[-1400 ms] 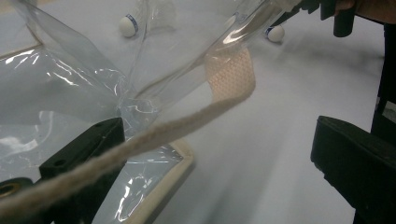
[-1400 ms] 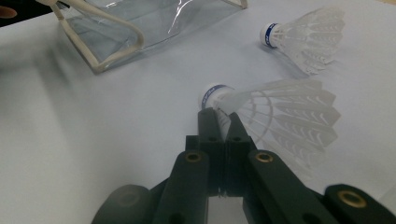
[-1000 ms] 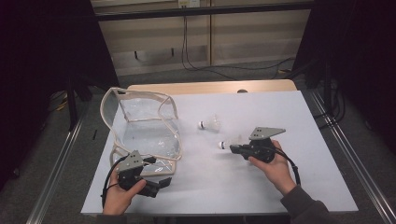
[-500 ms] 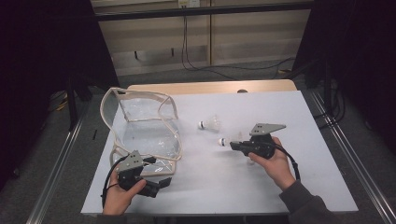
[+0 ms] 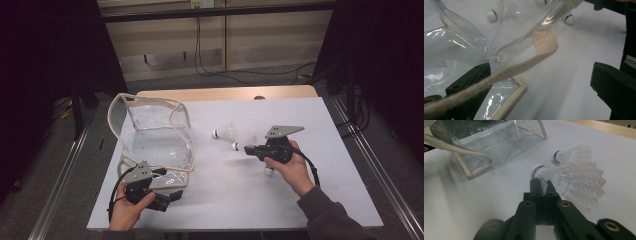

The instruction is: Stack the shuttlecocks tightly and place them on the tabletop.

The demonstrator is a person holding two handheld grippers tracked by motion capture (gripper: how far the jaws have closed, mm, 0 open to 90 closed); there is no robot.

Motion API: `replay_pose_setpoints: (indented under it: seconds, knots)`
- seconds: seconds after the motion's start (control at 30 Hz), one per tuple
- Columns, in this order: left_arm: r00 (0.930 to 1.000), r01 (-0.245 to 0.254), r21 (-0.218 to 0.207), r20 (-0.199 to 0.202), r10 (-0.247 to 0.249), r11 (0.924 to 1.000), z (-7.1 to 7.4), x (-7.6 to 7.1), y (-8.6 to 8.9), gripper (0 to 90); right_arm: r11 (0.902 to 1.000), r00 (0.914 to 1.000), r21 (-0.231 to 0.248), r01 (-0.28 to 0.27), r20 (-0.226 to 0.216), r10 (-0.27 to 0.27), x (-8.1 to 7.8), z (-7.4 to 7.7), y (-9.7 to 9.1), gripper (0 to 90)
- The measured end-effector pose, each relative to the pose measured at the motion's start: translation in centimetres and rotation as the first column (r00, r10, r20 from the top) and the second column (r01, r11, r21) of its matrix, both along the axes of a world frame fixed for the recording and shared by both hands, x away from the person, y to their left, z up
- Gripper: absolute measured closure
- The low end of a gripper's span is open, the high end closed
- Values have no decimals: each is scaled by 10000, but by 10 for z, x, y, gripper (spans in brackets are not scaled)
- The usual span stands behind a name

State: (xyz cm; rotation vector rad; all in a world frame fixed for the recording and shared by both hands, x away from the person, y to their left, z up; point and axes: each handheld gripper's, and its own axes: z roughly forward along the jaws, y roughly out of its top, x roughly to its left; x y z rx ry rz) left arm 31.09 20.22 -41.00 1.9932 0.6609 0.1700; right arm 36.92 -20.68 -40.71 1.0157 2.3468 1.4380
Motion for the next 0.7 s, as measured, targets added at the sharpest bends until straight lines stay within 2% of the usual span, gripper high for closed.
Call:
replay_pose_setpoints:
  seconds: [0.2,0.53,0.7]
  knots:
    - [10000,-5,20,72,5,10000,4,-2,2,39,9998,9999,116,136,-75,-135,1,0,-3,898]
    - [9994,-249,-243,219,254,9994,8,-3,10,48,9996,9996,111,269,12,-269,5,4,-6,900]
    - [9991,-219,-111,352,222,9997,7,-3,10,51,9992,9993,139,362,-32,-362,8,6,-7,900]
